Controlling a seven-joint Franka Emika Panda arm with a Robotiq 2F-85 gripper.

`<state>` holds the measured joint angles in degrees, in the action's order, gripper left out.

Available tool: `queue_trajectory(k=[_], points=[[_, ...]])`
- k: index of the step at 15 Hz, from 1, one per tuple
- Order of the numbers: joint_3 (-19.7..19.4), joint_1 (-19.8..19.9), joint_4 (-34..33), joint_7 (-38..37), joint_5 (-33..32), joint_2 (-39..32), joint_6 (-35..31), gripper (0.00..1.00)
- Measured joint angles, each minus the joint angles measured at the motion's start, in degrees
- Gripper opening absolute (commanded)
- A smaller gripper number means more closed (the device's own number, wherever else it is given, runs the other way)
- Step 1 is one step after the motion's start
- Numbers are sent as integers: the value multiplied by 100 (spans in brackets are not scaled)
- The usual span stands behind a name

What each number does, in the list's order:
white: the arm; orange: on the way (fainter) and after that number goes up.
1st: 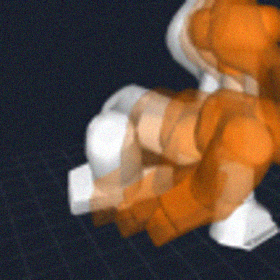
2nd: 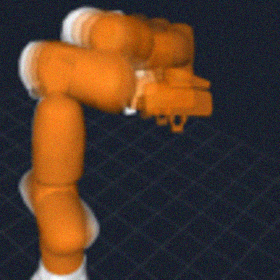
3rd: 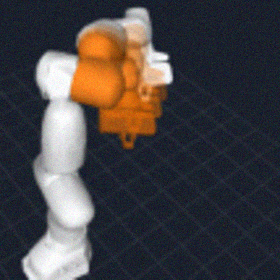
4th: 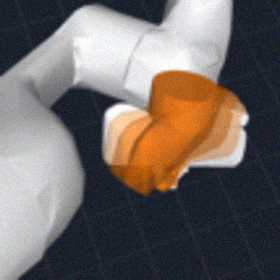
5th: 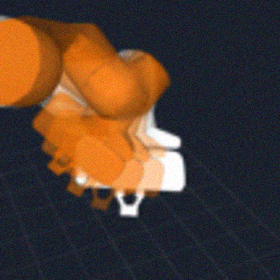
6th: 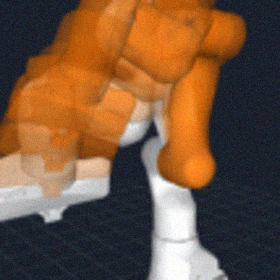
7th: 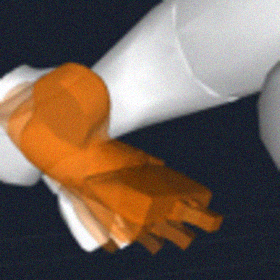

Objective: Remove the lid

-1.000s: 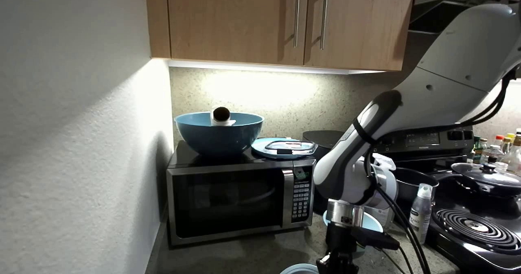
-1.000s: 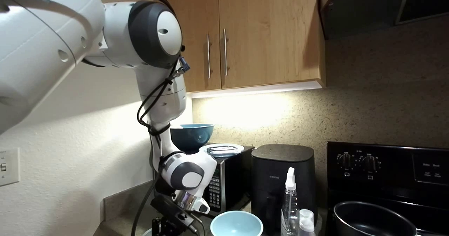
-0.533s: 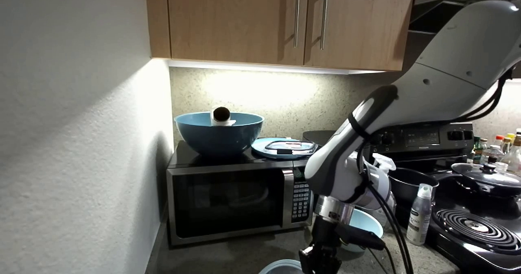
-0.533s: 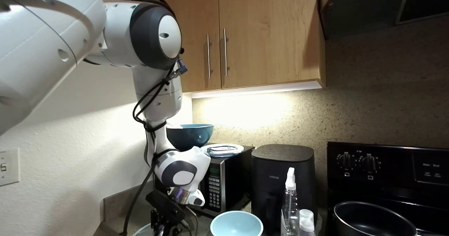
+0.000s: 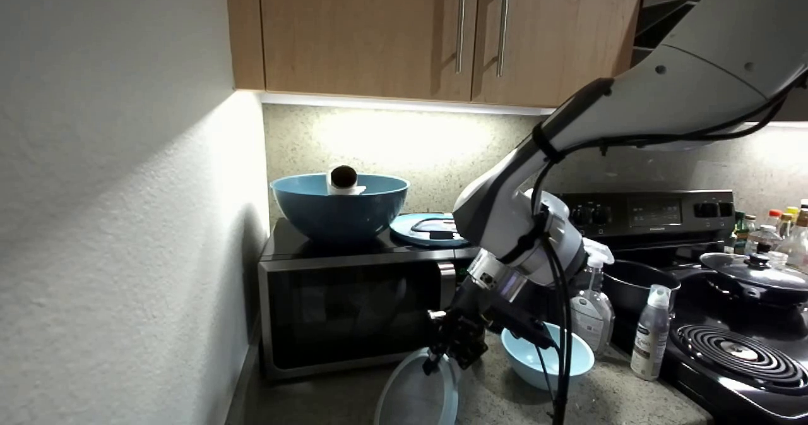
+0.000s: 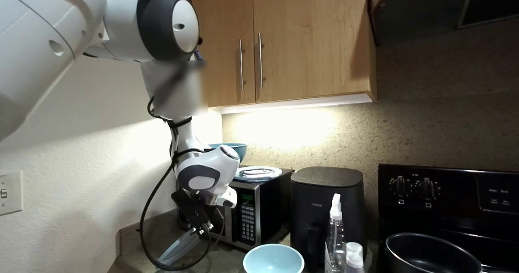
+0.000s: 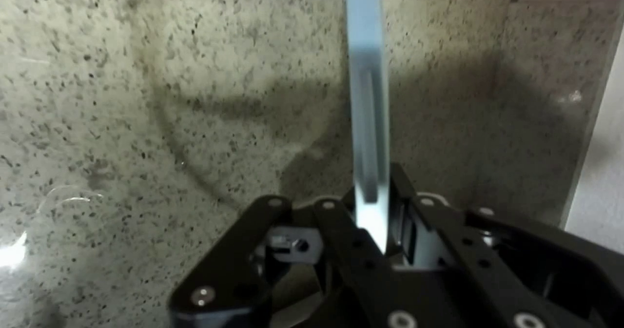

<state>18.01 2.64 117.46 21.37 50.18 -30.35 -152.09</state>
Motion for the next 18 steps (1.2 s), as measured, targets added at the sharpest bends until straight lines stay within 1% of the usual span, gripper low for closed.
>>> queue_trajectory(k=[2,4,5,6,7,10,14,15,16,17,18], points=[[-50,-55,-2,0,137,-84,-380,2],[-181,-149,-4,-30,137,-201,-562,2],[-260,-205,-4,-79,97,-253,-620,34],[-348,-268,-5,-172,38,-289,-630,35],[-449,-346,-5,-335,-98,-309,-630,40],[-716,-595,-5,-887,-599,-367,-670,59],[-892,-752,23,-1527,-1270,-438,-678,85],[-974,-844,72,-1782,-1474,-436,-859,93],[-1086,-989,155,-2052,-1710,-420,-1189,98],[-1171,-1135,259,-2275,-1936,-388,-1567,100],[-1263,-1306,385,-2526,-2178,-334,-1960,100]])
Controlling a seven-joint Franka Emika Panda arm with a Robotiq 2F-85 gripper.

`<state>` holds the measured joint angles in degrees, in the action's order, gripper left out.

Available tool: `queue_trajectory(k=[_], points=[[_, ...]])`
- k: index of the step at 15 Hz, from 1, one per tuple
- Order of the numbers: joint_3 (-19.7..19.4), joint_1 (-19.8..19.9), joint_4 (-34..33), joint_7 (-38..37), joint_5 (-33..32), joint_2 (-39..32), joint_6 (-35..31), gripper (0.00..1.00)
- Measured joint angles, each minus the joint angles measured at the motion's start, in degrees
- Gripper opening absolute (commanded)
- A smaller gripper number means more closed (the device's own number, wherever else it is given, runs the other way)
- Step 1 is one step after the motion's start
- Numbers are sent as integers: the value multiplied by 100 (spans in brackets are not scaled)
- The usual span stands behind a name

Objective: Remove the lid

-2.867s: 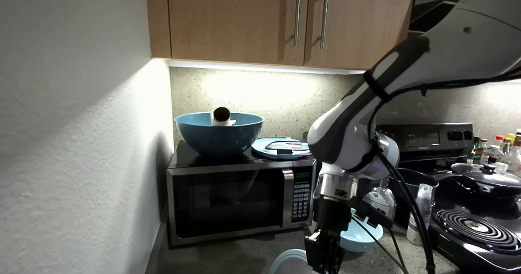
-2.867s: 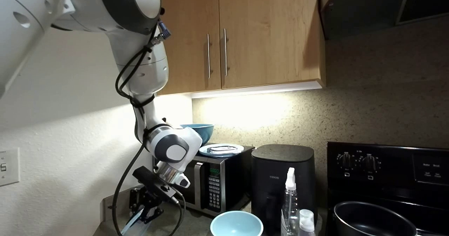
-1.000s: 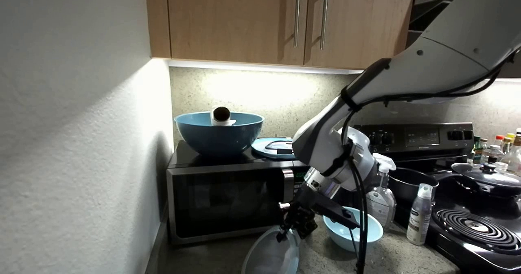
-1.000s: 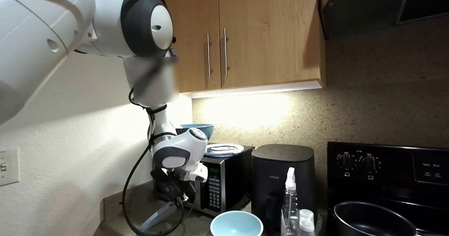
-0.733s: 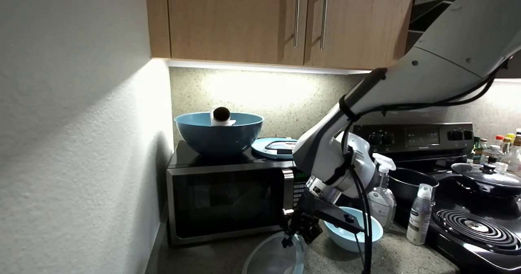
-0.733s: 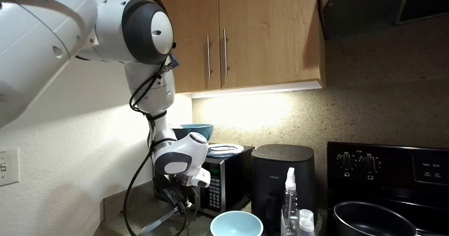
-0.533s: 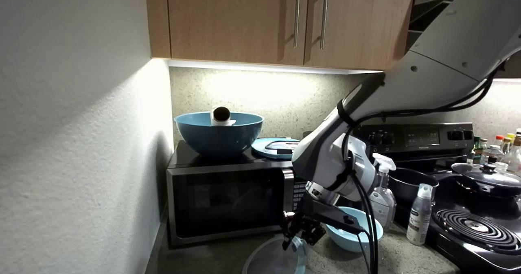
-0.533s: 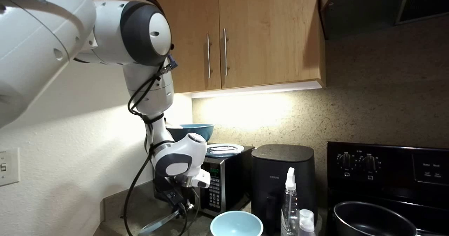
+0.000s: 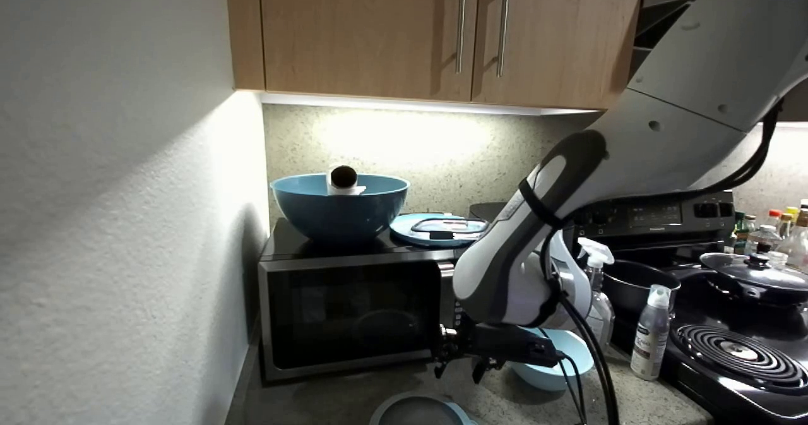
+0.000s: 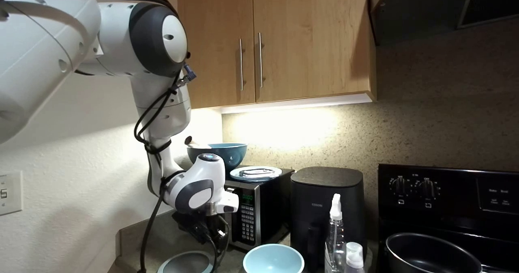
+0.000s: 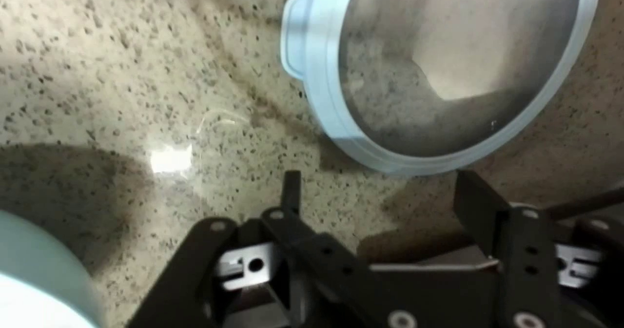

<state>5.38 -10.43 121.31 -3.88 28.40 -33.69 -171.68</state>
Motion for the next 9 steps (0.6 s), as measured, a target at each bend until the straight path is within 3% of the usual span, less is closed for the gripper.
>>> queue_trajectory(k=[3,9], points=[[-543,-692,382,-767,-632,190,-732,100],[-430,-510,310,-777,-669,134,-719,100]])
